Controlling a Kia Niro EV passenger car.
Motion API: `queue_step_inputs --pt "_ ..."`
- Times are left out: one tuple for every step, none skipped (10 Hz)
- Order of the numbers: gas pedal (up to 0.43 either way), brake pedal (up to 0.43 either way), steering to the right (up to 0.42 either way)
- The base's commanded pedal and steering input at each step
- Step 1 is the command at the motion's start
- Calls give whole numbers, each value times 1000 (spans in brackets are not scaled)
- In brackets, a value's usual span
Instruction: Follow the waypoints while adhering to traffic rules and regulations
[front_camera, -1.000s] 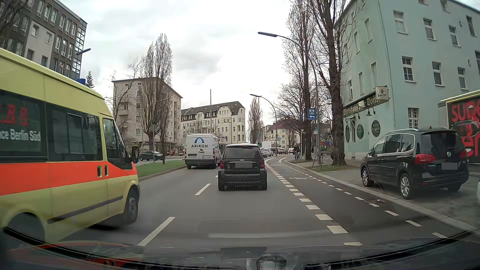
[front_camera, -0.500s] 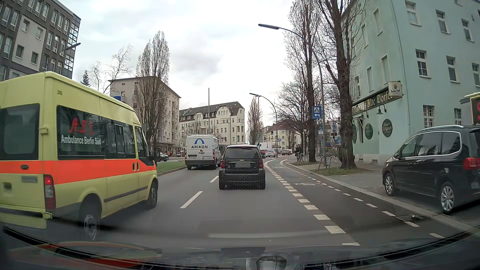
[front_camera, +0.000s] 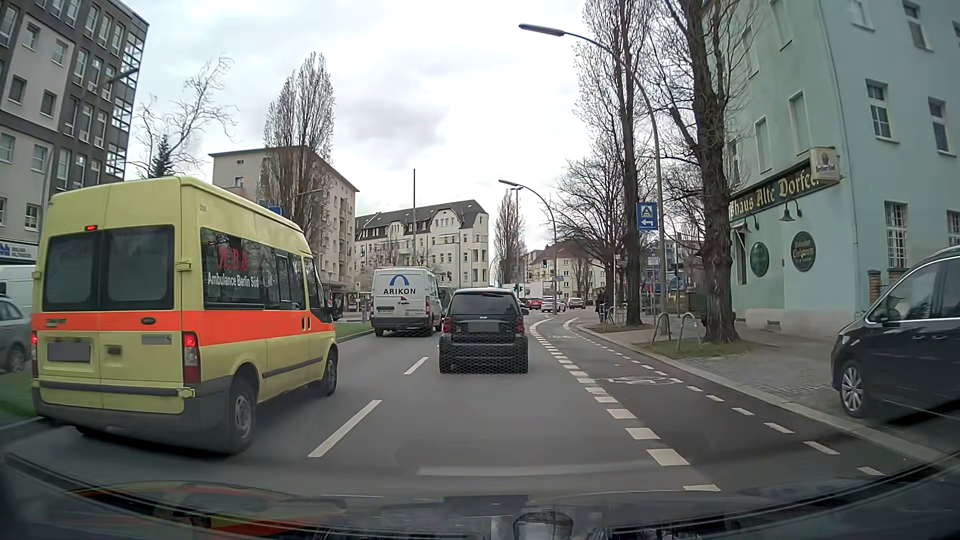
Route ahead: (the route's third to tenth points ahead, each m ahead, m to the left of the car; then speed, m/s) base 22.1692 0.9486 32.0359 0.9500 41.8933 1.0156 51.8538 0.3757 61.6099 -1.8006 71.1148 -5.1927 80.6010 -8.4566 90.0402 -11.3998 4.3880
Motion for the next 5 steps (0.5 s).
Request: queue_step_inputs --pt "118 12 4" --pt "130 12 4" --pt "130 18 4" --pt "130 12 4" --pt "130 12 4"
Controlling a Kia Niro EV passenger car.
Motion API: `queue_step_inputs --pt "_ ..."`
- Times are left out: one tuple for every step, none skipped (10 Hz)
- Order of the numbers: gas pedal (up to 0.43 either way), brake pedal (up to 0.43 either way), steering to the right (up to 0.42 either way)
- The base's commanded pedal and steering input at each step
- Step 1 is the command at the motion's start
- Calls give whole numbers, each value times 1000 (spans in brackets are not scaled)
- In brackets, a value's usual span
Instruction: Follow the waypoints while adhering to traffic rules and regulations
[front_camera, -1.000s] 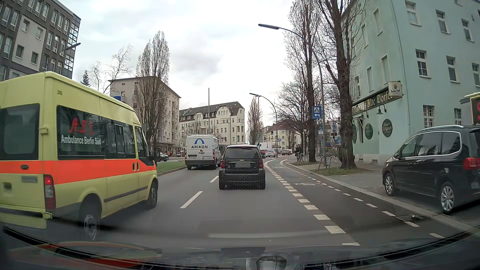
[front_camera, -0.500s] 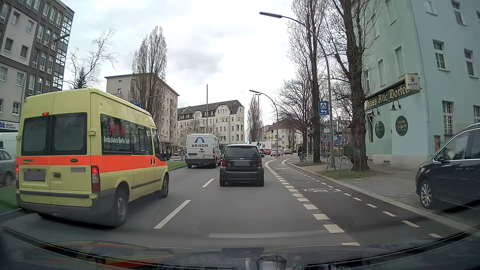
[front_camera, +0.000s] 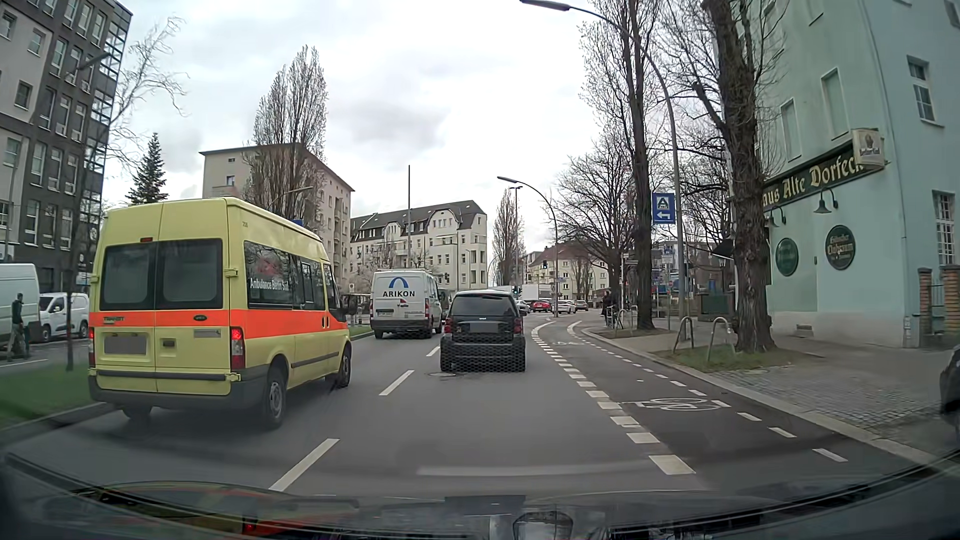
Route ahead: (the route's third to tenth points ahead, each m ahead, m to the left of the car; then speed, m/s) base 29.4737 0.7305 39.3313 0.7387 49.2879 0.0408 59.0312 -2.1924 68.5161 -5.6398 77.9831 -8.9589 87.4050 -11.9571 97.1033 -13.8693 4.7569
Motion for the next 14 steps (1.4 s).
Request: queue_step_inputs --pt "130 12 3" --pt "130 18 4" --pt "118 12 4" --pt "118 12 3" --pt "110 18 3" --pt "110 12 3" --pt "110 18 4" --pt "110 12 4" --pt "110 12 3" --pt "110 12 3" --pt "110 12 2" --pt "110 12 2" --pt "110 18 2" --pt "110 12 2"
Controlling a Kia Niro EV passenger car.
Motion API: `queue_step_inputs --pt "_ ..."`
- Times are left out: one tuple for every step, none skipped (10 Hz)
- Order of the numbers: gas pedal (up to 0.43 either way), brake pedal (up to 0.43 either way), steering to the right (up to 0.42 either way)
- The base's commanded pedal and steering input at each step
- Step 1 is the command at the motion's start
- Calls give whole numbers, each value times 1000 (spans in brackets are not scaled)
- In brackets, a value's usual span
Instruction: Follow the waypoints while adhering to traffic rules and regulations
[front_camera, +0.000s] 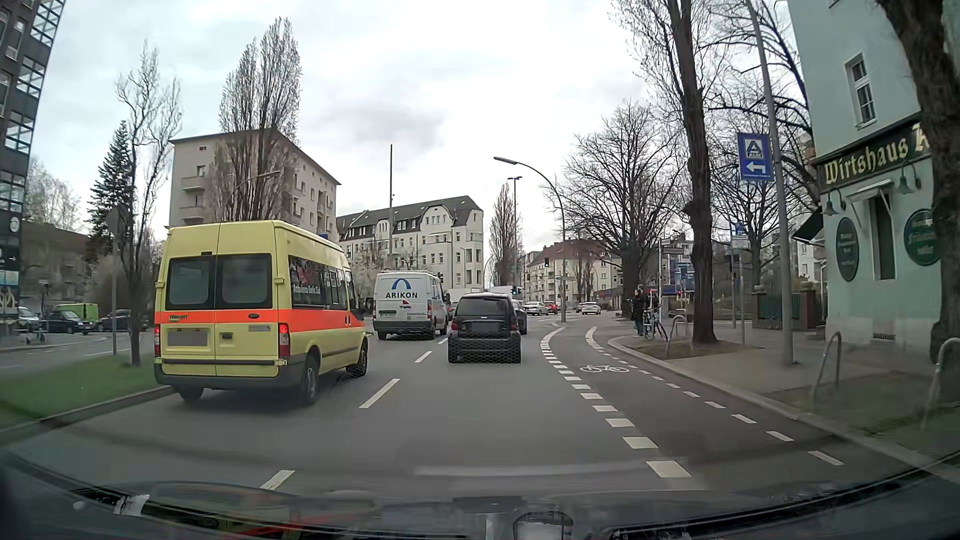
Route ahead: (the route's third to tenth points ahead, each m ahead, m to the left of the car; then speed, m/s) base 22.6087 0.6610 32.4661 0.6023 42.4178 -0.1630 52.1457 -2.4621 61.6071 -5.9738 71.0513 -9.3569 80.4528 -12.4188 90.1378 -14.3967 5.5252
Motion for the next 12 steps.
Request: queue_step_inputs --pt "98 12 3" --pt "98 18 2" --pt "98 12 2" --pt "87 12 3" --pt "87 12 2" --pt "87 12 2" --pt "87 12 2" --pt "87 12 2" --pt "87 12 2" --pt "87 12 2" --pt "87 18 2" --pt "87 12 2"
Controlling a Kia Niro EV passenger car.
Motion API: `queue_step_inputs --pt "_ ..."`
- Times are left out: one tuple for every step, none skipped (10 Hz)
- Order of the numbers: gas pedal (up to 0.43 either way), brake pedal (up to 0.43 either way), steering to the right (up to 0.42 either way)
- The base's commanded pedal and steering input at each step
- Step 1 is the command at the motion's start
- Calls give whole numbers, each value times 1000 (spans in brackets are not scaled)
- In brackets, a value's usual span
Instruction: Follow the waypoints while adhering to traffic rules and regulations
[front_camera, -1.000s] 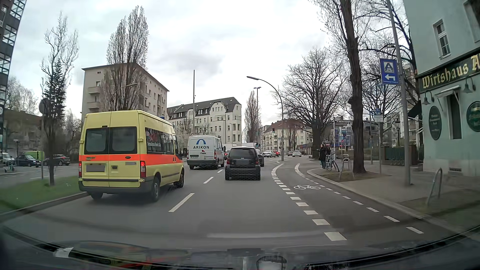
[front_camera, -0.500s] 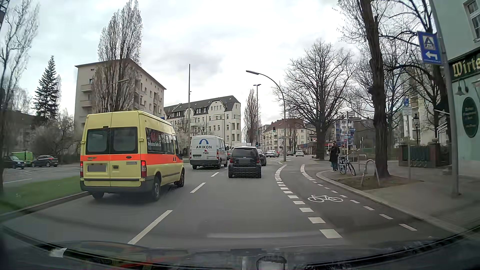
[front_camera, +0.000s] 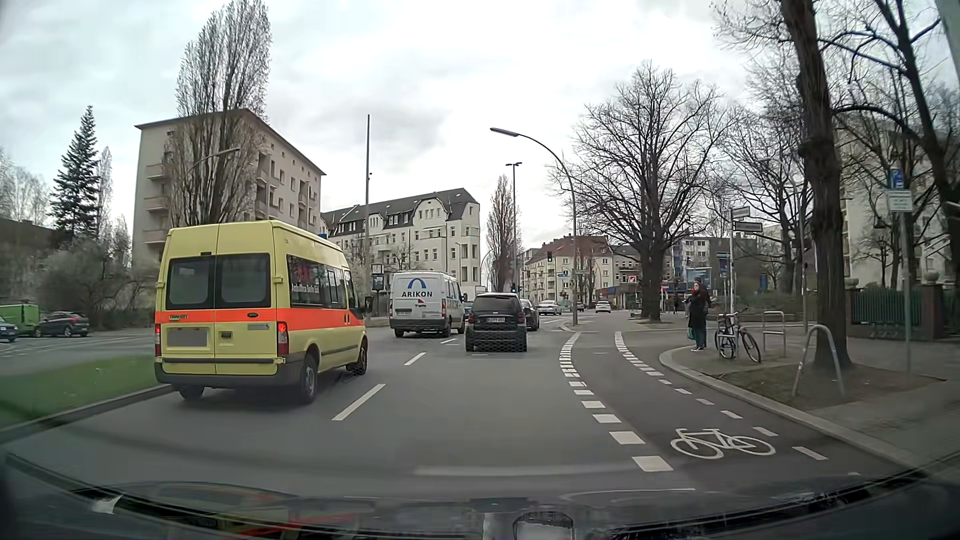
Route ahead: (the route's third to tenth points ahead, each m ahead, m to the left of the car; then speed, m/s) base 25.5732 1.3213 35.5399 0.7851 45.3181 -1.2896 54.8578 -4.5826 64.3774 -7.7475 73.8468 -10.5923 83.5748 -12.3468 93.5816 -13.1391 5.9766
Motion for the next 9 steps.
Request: queue_step_inputs --pt "87 12 2" --pt "98 12 2" --pt "98 12 2" --pt "98 12 2" --pt "98 12 2" --pt "98 12 2" --pt "98 12 3" --pt "98 12 3" --pt "110 12 3"
